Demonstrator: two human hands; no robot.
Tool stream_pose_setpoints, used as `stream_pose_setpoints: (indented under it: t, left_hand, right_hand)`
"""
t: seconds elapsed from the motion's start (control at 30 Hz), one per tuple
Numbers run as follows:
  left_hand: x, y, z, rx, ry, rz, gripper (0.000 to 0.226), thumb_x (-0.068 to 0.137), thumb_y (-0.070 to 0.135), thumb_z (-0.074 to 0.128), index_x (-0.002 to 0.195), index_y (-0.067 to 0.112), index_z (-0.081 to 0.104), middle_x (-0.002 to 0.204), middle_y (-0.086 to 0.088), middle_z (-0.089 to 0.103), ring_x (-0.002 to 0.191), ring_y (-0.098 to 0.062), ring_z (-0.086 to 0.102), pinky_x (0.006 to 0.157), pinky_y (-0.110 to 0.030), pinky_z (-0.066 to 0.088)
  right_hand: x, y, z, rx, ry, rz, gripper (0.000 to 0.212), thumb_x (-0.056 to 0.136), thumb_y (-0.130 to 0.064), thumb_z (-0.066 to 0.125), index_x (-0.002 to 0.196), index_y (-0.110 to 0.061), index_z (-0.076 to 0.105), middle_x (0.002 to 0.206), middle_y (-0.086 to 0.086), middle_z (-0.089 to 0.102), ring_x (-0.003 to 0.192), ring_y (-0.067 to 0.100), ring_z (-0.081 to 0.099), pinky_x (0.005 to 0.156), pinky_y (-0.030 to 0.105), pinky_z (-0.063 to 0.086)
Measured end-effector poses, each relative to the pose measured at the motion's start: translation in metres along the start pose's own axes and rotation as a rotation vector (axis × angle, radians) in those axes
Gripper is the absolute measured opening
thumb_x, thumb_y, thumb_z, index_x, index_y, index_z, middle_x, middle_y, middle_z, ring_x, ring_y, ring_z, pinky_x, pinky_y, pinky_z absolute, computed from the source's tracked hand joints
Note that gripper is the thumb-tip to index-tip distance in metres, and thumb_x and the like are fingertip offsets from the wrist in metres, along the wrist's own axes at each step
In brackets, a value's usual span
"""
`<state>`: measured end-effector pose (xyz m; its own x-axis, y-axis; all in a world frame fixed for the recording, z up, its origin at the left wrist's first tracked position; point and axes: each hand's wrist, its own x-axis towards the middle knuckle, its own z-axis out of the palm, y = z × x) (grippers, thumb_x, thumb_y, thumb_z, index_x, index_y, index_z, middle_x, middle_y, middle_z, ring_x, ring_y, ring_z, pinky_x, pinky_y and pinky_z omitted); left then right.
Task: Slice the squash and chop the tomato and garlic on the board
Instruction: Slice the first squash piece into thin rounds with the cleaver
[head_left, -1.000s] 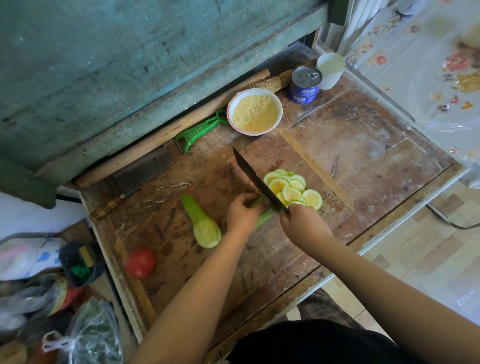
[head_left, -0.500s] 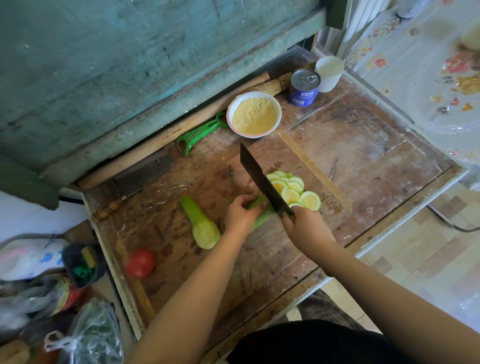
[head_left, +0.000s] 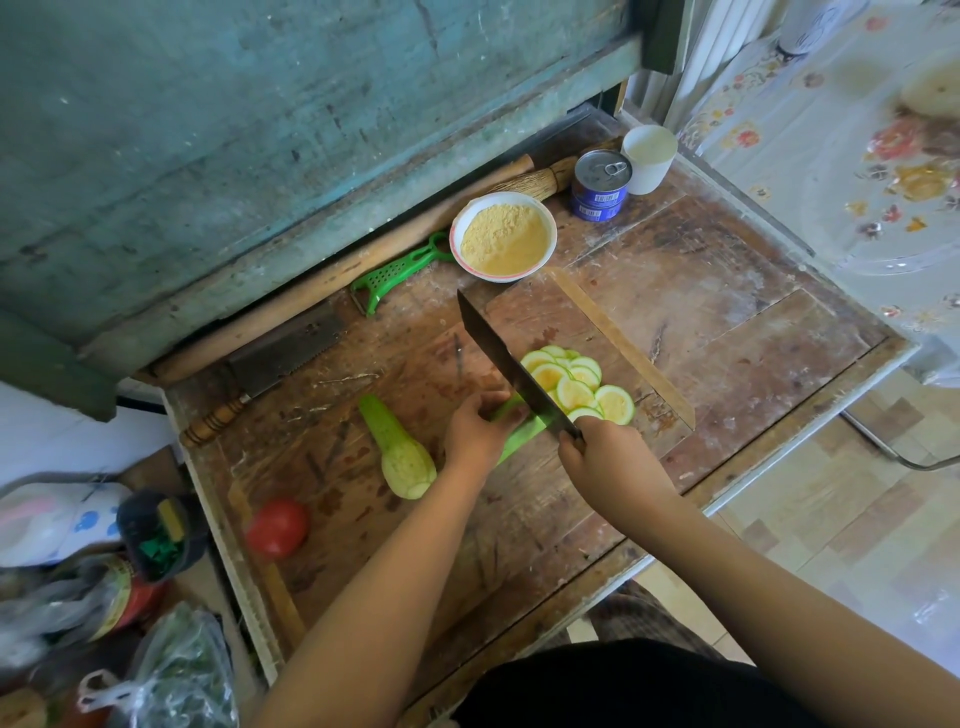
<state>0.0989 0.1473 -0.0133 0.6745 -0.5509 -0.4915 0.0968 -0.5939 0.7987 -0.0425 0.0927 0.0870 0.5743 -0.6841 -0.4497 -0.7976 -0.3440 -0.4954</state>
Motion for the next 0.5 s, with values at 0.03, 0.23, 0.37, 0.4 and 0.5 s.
stream_pose_setpoints:
  t: [0.03, 0.23, 0.37, 0.4, 0.5]
  left_hand:
    - [0.000, 0.000, 0.000, -0.003, -0.003, 0.001, 0.020, 0.075, 0.034, 0.078, 0.085, 0.030, 0.061, 0.090, 0.012, 0.065, 0.092, -0.013, 0.063, 0.087, -0.037, 0.051]
    - [0.001, -0.001, -0.001, -0.033, -0.010, -0.010, 0.019, 0.074, 0.031, 0.079, 0.082, 0.032, 0.062, 0.089, 0.010, 0.066, 0.091, -0.015, 0.064, 0.088, -0.040, 0.052]
    - [0.002, -0.001, 0.000, -0.041, -0.017, -0.014, 0.020, 0.075, 0.030, 0.079, 0.085, 0.030, 0.061, 0.089, 0.010, 0.065, 0.091, -0.016, 0.063, 0.086, -0.039, 0.051]
    - [0.002, -0.001, 0.000, -0.046, -0.018, -0.013, 0.021, 0.075, 0.029, 0.078, 0.087, 0.028, 0.062, 0.090, 0.009, 0.065, 0.093, -0.017, 0.063, 0.086, -0.038, 0.051]
    - [0.002, -0.001, 0.001, -0.058, -0.019, -0.009, 0.020, 0.076, 0.027, 0.078, 0.086, 0.030, 0.061, 0.091, 0.008, 0.065, 0.094, -0.018, 0.062, 0.087, -0.036, 0.050]
  right_hand:
    - [0.000, 0.000, 0.000, -0.008, 0.000, 0.002, 0.039, 0.099, -0.026, 0.040, 0.061, -0.017, 0.035, 0.056, 0.002, 0.042, 0.049, 0.017, 0.040, 0.045, 0.028, 0.026]
    - [0.002, -0.003, 0.003, -0.040, -0.002, 0.017, 0.039, 0.099, -0.026, 0.039, 0.062, -0.015, 0.033, 0.058, 0.003, 0.041, 0.049, 0.018, 0.037, 0.045, 0.027, 0.023]
    - [0.008, -0.002, 0.006, -0.039, -0.023, 0.032, 0.040, 0.100, -0.027, 0.038, 0.062, -0.014, 0.033, 0.059, 0.003, 0.041, 0.049, 0.019, 0.037, 0.045, 0.027, 0.023]
    - [0.010, -0.001, 0.007, -0.038, -0.027, 0.037, 0.040, 0.100, -0.027, 0.038, 0.062, -0.014, 0.034, 0.059, 0.003, 0.041, 0.050, 0.019, 0.037, 0.045, 0.027, 0.023]
    - [0.014, -0.003, 0.008, -0.057, -0.044, 0.054, 0.039, 0.099, -0.027, 0.039, 0.063, -0.014, 0.034, 0.062, 0.003, 0.042, 0.051, 0.018, 0.037, 0.045, 0.027, 0.024]
